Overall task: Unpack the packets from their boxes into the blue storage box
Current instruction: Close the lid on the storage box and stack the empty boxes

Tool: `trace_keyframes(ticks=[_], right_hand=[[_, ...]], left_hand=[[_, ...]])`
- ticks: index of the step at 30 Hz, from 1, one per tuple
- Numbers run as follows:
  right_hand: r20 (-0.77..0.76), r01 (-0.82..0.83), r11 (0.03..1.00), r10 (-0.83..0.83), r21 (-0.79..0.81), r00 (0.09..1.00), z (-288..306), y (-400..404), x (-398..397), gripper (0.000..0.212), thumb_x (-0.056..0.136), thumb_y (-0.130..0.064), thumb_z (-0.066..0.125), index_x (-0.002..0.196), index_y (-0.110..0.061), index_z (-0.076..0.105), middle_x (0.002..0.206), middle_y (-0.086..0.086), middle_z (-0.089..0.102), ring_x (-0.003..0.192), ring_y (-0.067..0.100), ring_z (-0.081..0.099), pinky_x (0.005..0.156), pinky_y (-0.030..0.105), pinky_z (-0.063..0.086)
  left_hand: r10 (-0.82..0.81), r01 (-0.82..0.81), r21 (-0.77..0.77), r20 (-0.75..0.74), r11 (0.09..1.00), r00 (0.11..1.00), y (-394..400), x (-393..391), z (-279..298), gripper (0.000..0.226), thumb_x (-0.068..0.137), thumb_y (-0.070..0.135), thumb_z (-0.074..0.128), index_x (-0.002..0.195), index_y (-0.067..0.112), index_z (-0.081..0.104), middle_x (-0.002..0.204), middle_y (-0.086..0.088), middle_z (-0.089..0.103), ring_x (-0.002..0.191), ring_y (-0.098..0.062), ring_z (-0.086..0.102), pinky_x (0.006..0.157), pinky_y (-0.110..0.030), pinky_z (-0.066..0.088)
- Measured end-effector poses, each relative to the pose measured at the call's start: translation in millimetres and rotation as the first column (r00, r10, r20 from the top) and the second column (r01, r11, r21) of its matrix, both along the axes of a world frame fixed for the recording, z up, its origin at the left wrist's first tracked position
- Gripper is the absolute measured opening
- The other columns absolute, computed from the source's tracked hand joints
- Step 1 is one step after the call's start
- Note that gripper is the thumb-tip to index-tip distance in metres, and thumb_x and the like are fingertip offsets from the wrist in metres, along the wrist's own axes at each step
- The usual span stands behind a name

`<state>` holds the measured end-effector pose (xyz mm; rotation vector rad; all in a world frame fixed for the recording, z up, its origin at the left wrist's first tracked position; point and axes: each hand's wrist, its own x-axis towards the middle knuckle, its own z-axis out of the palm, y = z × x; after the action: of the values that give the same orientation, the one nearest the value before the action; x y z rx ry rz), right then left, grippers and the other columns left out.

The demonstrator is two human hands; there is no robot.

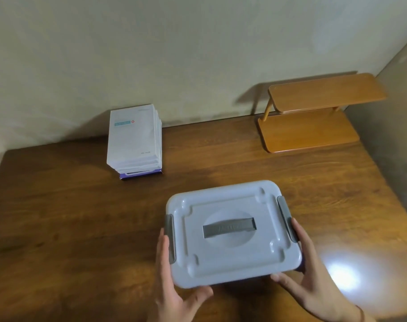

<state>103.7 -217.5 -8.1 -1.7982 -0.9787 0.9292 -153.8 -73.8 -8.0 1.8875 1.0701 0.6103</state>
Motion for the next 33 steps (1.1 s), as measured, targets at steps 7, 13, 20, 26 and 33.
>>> trace_keyframes(ticks=[7, 13, 20, 26, 33], right_hand=[[0.052, 0.024, 0.999, -0.025, 0.021, 0.998, 8.9, 52.1, 25.9, 0.106, 0.072, -0.027, 0.082, 0.153, -0.041, 0.014, 0.135, -0.021, 0.054, 0.12, 0.008, 0.059, 0.089, 0.021, 0.054], [0.118, 0.007, 0.998, -0.015, 0.067, 0.993, 18.8, 128.3, 54.7, 0.104, 0.072, -0.036, 0.078, 0.154, -0.032, 0.014, 0.137, -0.033, 0.046, 0.126, 0.002, 0.052, 0.099, 0.027, 0.05], [0.195, 0.071, 0.997, -0.076, 0.035, 0.978, 19.6, 202.6, 74.3, 0.103, 0.078, -0.022, 0.079, 0.154, -0.034, 0.01, 0.138, -0.015, 0.047, 0.128, 0.017, 0.052, 0.102, 0.04, 0.047], [0.162, 0.107, 0.994, -0.103, -0.022, 0.981, 25.7, 248.4, 89.2, 0.1, 0.084, -0.021, 0.075, 0.156, -0.031, 0.006, 0.145, 0.001, 0.048, 0.122, 0.028, 0.058, 0.09, 0.052, 0.055], [0.22, 0.135, 0.991, -0.126, -0.026, 0.967, 21.4, 268.2, 93.5, 0.1, 0.083, -0.022, 0.076, 0.156, -0.024, 0.008, 0.141, 0.003, 0.052, 0.127, 0.024, 0.053, 0.102, 0.041, 0.048]], left_hand=[[0.135, -0.128, 0.391, 0.008, 0.912, 0.991, 54.1, 24.1, -9.7, 0.093, 0.076, 0.065, 0.071, 0.139, 0.004, 0.039, 0.146, -0.018, 0.046, 0.137, -0.032, 0.042, 0.102, -0.061, 0.044], [0.315, -0.112, 0.485, -0.361, 0.867, 0.878, 115.7, 62.3, 12.6, 0.091, 0.069, 0.076, 0.059, 0.137, 0.016, 0.051, 0.14, -0.008, 0.056, 0.127, -0.032, 0.05, 0.1, -0.064, 0.039], [0.304, 0.008, 0.419, -0.672, 0.908, 0.675, 182.8, 110.0, 36.4, 0.096, 0.076, 0.076, 0.044, 0.154, 0.021, 0.026, 0.159, 0.0, 0.029, 0.142, -0.029, 0.023, 0.105, -0.056, 0.029], [0.295, -0.013, 0.376, -0.705, 0.926, 0.645, 226.2, 132.8, 36.3, 0.096, 0.083, 0.073, 0.047, 0.156, 0.024, 0.005, 0.164, 0.003, 0.011, 0.147, -0.028, 0.006, 0.109, -0.055, 0.024], [0.281, -0.037, 0.337, -0.715, 0.941, 0.641, 249.5, 139.3, 30.8, 0.096, 0.086, 0.069, 0.048, 0.156, 0.024, -0.001, 0.165, 0.004, 0.002, 0.15, -0.028, -0.007, 0.111, -0.057, 0.018]])
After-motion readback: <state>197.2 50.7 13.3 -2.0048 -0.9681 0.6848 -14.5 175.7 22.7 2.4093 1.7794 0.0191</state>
